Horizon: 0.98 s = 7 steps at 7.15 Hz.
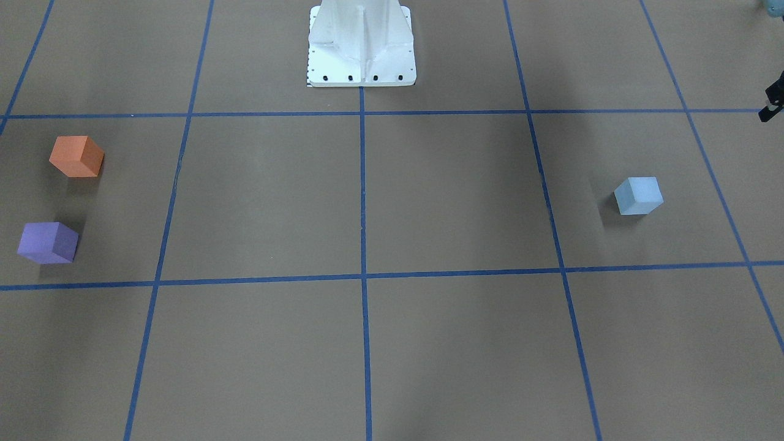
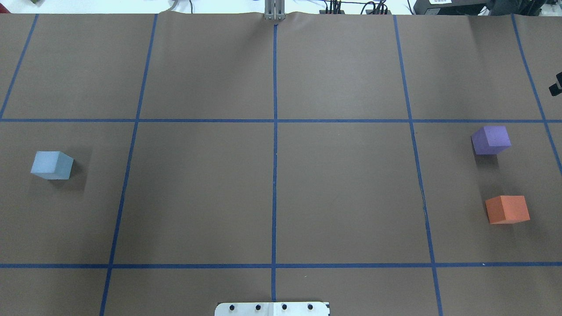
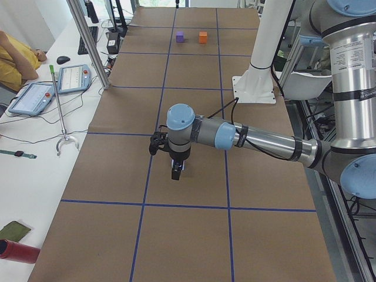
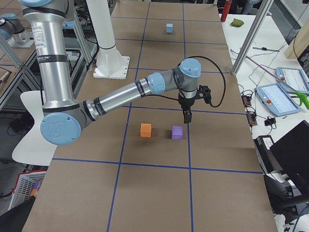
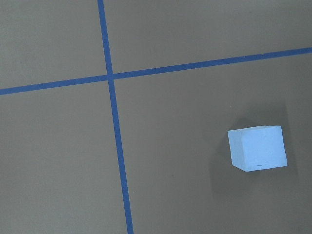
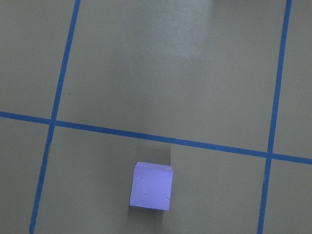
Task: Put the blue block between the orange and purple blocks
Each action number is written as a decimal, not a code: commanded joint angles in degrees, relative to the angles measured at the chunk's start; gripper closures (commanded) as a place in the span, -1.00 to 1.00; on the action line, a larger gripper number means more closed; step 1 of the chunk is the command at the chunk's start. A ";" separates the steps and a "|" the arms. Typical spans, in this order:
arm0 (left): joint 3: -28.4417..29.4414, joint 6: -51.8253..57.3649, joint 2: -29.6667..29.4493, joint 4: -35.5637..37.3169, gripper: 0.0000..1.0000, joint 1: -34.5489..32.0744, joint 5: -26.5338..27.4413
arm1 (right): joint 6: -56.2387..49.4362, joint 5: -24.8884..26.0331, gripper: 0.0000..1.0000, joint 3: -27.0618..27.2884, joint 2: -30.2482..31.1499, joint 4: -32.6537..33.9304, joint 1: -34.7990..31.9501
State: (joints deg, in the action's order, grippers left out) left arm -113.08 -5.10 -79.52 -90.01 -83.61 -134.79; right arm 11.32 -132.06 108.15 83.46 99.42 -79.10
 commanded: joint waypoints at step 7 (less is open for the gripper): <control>-1.35 0.61 2.71 -1.30 -1.00 -0.16 0.05 | 0.02 -1.01 -1.00 -1.54 1.10 -0.28 0.18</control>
State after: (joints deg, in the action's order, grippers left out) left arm -114.15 -4.36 -76.77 -91.18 -83.88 -134.75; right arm 11.33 -133.06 106.78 84.52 99.14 -78.96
